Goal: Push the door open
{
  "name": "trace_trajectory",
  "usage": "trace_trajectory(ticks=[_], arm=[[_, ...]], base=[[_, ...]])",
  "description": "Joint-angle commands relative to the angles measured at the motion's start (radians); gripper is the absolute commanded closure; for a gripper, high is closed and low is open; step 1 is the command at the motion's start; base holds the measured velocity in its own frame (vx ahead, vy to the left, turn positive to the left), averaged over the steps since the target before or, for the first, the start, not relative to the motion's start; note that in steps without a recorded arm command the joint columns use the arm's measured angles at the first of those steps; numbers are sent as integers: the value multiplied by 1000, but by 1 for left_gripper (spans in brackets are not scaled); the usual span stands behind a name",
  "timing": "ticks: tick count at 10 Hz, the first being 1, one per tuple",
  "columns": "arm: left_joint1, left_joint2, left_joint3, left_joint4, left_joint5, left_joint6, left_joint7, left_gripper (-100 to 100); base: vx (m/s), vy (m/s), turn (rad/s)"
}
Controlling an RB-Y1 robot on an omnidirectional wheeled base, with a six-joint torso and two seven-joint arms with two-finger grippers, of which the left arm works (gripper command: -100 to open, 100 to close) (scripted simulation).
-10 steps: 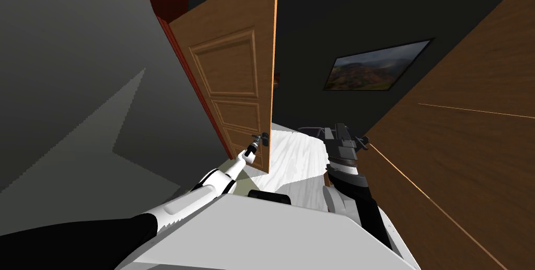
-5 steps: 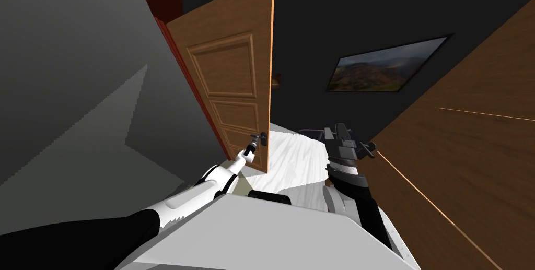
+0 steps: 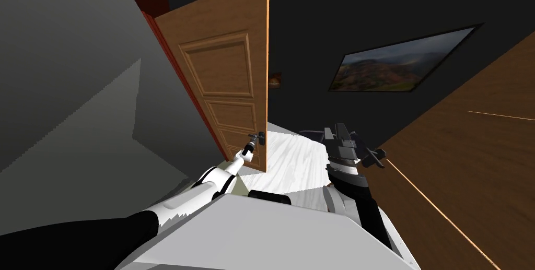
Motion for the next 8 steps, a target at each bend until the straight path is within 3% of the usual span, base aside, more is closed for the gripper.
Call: trace_trajectory(ticks=[1, 3, 4, 8], arm=[[5, 12, 17, -20, 6, 7, -6, 100], [6, 17, 35, -17, 11, 9, -15, 100], [-3, 14, 30, 8, 10, -1, -12, 100], [-1, 29, 58, 11, 20, -4, -22, 100]], base=[[125, -135, 43], [133, -141, 57], [66, -66, 43], [136, -66, 40]])
